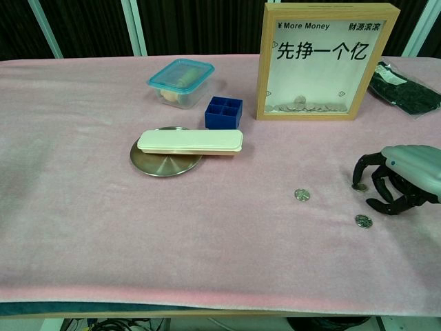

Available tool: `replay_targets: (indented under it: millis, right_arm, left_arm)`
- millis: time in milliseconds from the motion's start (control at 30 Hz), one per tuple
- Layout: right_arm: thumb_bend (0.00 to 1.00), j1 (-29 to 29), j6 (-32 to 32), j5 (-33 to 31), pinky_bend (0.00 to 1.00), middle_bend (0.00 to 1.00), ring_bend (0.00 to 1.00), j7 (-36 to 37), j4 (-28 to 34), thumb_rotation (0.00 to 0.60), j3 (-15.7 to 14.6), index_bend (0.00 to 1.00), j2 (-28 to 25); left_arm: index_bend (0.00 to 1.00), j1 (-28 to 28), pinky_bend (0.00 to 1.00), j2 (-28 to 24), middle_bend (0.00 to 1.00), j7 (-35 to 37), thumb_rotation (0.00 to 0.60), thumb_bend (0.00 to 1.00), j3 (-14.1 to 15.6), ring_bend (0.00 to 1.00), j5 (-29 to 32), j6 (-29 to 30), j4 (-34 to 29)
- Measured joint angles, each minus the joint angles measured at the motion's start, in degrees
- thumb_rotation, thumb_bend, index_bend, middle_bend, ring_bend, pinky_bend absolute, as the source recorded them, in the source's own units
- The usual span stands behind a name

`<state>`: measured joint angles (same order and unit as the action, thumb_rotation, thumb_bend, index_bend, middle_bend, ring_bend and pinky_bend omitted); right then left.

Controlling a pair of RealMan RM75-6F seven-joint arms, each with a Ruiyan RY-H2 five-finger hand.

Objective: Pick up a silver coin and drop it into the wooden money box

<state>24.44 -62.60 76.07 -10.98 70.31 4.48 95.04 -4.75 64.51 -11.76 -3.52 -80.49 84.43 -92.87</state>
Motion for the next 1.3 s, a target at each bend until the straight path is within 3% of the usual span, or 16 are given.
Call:
replay_targets:
  millis: [1300]
  right_arm:
    - [0.32, 1.15, -0.05, 0.03, 0.81, 0.72, 0.81, 1.26, -1.2, 0.6, 1.83, 0.51, 1.04]
  left_arm:
    - [0.06, 0.02, 0.0, -0.08, 0.04, -0.2, 0.6, 0.4, 0.01, 0.0, 0.33, -0.18, -0.2]
